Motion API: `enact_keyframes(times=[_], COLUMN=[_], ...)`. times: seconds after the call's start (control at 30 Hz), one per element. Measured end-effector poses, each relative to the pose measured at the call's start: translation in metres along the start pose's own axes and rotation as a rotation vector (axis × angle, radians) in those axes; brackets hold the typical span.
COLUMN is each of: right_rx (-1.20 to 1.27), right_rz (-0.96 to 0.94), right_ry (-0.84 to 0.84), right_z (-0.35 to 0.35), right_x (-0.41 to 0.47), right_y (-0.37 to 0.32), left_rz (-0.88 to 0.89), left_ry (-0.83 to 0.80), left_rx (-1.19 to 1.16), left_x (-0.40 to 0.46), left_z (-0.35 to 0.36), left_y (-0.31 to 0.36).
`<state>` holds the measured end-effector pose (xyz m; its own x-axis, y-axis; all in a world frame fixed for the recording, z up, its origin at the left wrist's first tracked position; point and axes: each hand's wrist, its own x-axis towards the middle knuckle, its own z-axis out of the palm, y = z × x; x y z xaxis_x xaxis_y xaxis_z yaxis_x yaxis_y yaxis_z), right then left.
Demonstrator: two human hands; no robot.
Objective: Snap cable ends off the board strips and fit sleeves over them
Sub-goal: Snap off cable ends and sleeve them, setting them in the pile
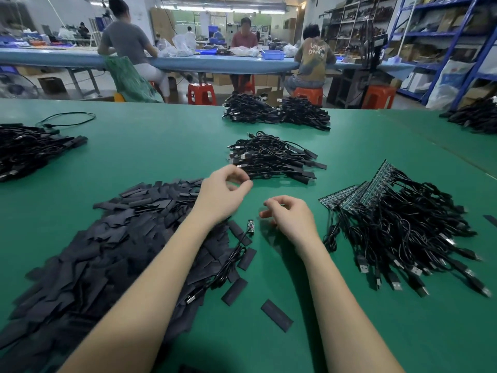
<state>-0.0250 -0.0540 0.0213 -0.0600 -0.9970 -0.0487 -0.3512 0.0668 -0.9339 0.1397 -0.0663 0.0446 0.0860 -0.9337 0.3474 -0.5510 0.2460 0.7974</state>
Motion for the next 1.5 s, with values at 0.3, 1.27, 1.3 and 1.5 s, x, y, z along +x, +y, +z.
enact_keyframes(times=[0.3,1.27,1.3,1.5], right_rx=[-0.520,-0.063,0.162,0.709], right_rz=[-0.063,0.098,0.119,0.196], right_ry=[-0.306,-0.310,-0.357,-0.368], right_z=[-0.004,-0.004,-0.008,-0.009], right_x=[-0.009,-0.018,-0.018,-0.018], right_y=[-0.017,-0.038,-0.038,-0.039], left_rz=[-0.063,-0.157,-0.214,-0.395], left_ry=[-0.074,-0.185,-0.214,-0.374], left_rx=[-0.112,-0.271,-0.356,-0.701], left_x=[-0.031,-0.037,-0.038,-0.039], left_z=[-0.009,-0.017,-0.018,-0.030], left_y=[-0.006,0.001,0.003,0.007])
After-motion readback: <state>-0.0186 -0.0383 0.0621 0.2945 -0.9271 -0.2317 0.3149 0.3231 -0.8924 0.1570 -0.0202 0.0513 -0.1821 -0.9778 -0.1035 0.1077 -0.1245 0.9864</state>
